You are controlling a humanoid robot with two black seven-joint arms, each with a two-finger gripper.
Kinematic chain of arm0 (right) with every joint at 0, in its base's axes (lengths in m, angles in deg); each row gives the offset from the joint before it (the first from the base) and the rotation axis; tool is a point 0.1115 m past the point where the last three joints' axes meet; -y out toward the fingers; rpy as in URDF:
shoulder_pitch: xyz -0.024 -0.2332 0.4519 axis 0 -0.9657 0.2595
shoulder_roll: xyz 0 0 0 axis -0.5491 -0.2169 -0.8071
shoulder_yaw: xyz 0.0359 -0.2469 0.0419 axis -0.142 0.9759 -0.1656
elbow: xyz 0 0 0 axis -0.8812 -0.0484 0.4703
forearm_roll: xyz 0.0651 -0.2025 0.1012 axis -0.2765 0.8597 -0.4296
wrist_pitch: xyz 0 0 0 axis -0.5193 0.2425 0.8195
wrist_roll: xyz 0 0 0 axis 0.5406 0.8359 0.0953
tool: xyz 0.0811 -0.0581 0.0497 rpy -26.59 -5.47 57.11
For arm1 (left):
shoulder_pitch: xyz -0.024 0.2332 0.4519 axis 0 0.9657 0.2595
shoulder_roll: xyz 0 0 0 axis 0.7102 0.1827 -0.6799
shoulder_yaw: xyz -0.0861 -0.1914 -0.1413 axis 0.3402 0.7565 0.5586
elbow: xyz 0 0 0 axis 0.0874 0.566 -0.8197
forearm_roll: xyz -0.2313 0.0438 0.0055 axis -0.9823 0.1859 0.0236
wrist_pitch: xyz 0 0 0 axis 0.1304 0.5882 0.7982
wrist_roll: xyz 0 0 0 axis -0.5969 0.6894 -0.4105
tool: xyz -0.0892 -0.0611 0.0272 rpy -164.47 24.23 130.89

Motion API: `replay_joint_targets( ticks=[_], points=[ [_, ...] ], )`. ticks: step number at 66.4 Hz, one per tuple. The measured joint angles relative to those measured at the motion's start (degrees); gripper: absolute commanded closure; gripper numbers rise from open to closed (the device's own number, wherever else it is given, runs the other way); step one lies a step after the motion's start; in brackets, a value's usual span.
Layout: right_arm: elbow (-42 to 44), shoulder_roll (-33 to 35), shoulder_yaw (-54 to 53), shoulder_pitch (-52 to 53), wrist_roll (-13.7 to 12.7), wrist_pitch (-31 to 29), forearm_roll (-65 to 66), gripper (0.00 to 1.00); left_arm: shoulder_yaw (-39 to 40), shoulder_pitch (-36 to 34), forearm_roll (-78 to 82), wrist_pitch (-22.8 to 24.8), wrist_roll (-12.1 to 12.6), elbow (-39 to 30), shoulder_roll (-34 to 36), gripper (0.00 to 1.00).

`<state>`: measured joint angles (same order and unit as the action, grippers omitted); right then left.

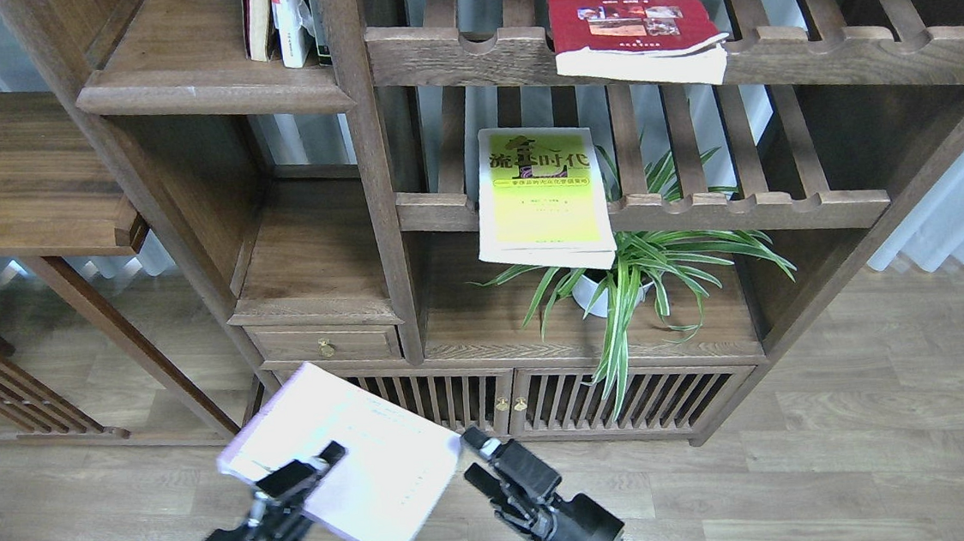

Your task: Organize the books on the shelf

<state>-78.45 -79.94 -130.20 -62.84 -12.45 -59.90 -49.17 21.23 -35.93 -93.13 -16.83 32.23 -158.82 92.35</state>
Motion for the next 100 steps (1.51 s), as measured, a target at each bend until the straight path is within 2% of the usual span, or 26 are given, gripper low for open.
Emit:
replay_joint_targets(
  ticks=[36,48,60,72,85,86,100],
  points=[
    [3.49,0.30,0.74,1.04,-0.63,0.01,0.29,0.01,24.21,-0.65,-3.95,0.03,-0.33,-0.08,28.53,0.97],
    [3.64,-0.02,0.74,1.14,-0.58,0.02,0.29,0.01,26.55,-5.23,-4.82,0.03,0.01,-0.01,35.26,0.96],
    [3.64,-0.26,0.74,1.14,-0.56,0.02,0.29,0.01,25.65,-12.94,-4.59,0.03,1.28,0.51,41.53,0.96],
    [3.53,-0.28,0.31,1.11,-0.55,0.02,0.05,0.01,20.48,-23.64,-1.82,0.03,4.82,4.10,45.65,0.95],
    [2.90,-0.28,-0.28,1.01,-0.15,0.02,-1.67,0.01,11.78,-36.70,4.96,0.03,5.74,6.60,45.69,0.95],
    [2.85,-0.28,-0.30,0.84,-0.14,0.02,-2.30,0.01,10.09,-39.76,7.00,0.03,5.75,7.06,45.20,0.95],
    [2.77,-0.28,-0.33,0.30,0.02,0.02,-3.03,0.01,2.48,-51.19,12.01,0.03,6.05,8.15,42.49,0.95]
  ],
)
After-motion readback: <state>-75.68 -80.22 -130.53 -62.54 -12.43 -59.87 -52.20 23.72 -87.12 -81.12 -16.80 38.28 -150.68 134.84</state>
